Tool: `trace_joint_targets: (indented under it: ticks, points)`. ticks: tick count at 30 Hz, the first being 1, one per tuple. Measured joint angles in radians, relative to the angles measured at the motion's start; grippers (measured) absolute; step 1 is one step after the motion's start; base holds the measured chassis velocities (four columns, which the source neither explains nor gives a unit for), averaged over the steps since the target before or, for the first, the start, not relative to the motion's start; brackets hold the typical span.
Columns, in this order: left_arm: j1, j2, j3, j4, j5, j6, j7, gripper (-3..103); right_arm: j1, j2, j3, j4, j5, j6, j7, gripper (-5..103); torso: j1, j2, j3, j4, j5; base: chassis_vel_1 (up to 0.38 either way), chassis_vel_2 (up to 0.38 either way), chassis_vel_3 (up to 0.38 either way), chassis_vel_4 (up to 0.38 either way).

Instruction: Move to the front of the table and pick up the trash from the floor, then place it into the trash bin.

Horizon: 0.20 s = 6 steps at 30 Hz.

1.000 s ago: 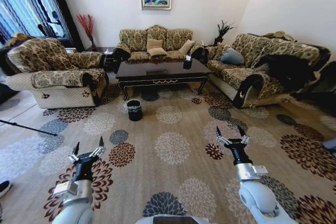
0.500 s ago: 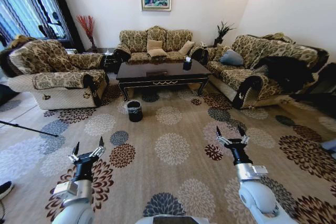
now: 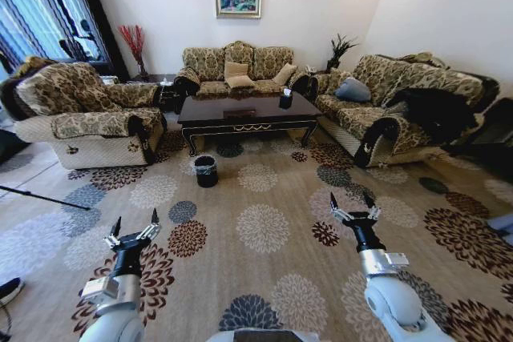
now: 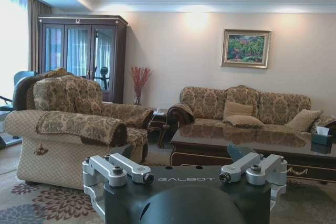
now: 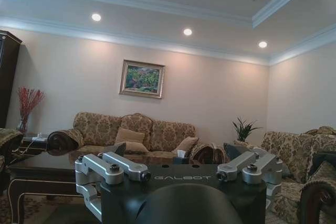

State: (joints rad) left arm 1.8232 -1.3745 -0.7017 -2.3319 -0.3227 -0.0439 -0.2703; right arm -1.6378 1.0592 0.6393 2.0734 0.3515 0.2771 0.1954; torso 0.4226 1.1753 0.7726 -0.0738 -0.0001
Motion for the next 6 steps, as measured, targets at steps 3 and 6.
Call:
trace_joint_targets:
  ticks: [3,6]
  points:
    - [0.0,0.0,0.0,0.0,0.0,0.0,0.0,100,0.0,0.0,0.0,0.0,0.0,0.0,0.0,100,0.002,0.004,0.002,0.0,0.0,0.0,0.0,0.0,0.0]
    - [0.0,0.0,0.0,0.0,0.0,0.0,0.0,100,0.0,0.0,0.0,0.0,0.0,0.0,0.0,100,0.002,0.004,0.002,0.0,0.0,0.0,0.0,0.0,0.0]
